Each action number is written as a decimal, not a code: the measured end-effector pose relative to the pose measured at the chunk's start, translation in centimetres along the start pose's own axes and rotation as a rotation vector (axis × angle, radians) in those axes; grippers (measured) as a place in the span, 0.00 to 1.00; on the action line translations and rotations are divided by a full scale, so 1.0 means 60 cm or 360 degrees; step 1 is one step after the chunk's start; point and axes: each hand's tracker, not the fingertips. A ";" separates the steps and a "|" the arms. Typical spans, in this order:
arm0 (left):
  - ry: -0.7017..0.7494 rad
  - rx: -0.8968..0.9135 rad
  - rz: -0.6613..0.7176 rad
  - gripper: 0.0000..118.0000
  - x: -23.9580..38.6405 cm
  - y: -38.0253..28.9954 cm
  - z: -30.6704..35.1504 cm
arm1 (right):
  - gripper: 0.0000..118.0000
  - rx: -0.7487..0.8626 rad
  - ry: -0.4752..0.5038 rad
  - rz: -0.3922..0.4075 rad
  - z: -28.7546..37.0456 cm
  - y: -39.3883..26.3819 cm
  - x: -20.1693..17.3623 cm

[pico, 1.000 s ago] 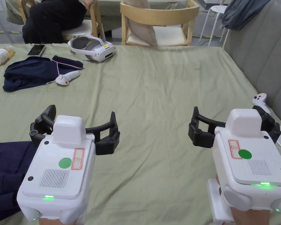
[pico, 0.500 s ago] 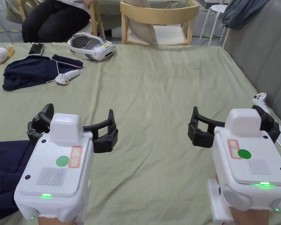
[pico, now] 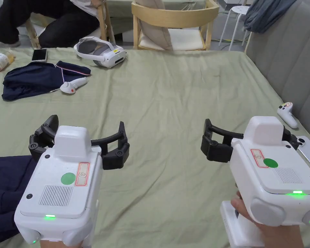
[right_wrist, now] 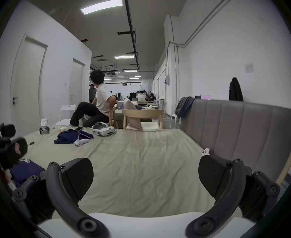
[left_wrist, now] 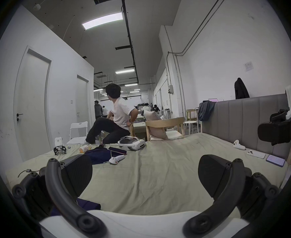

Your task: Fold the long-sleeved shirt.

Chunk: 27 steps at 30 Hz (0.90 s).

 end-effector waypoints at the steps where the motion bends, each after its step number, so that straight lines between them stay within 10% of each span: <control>1: 0.0003 -0.0001 0.0004 0.94 0.000 0.000 0.000 | 1.00 -0.0077 0.0001 -0.0023 -0.005 -0.004 0.001; 10: 0.0000 -0.0009 0.0034 0.94 -0.002 0.000 -0.001 | 1.00 -0.0233 -0.0215 0.0184 -0.015 -0.003 -0.038; 27: -0.0013 -0.0027 0.0025 0.94 -0.001 -0.002 -0.004 | 1.00 -0.0252 -0.0029 -0.0095 -0.007 0.011 0.011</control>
